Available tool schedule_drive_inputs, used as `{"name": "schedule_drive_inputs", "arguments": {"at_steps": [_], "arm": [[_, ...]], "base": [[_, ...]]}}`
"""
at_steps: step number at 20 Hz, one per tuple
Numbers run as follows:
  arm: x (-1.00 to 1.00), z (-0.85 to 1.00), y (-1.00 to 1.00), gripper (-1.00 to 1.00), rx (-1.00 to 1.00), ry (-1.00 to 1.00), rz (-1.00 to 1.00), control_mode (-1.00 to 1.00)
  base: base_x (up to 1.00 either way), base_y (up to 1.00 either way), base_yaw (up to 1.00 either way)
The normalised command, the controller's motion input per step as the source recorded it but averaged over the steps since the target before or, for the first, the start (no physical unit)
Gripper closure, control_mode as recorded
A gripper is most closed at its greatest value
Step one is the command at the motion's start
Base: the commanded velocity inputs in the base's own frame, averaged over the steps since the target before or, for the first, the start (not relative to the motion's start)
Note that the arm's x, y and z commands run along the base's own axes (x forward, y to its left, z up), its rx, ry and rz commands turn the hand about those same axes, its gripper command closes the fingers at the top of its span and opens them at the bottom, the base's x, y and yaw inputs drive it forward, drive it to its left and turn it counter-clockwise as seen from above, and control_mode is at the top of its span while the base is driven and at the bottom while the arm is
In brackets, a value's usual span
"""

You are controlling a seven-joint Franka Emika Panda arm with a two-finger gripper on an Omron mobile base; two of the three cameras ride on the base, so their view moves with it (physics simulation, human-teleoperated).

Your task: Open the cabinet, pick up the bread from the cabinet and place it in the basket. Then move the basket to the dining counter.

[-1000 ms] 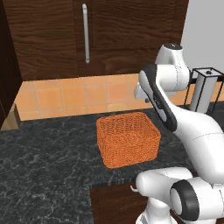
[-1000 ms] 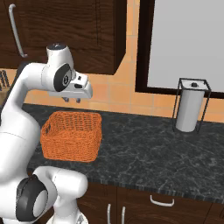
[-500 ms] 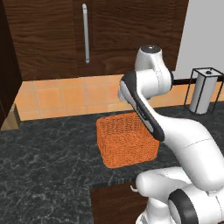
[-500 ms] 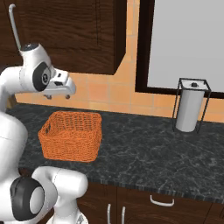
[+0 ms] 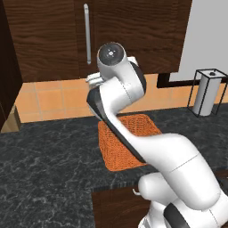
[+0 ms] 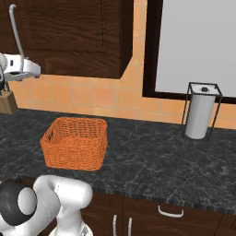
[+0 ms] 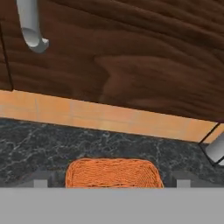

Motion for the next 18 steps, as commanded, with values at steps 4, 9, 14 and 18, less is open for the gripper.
{"name": "schedule_drive_inputs", "arguments": {"at_steps": [4,9,14,18], "arm": [[0.19,0.78,0.72,-1.00,0.01,-0.30,-0.01,-1.00],[0.28,0.50,0.29,-1.00,0.18,-0.10,0.13,-1.00],[0.73,0.00,0.00,-1.00,0.18,0.02,0.05,-1.00],[0.58,-0.03,0.05,-1.00,0.00,0.00,0.00,-1.00]], "base": [[0.00,0.00,0.00],[0.00,0.00,0.00],[0.00,0.00,0.00],[0.00,0.00,0.00]]}}
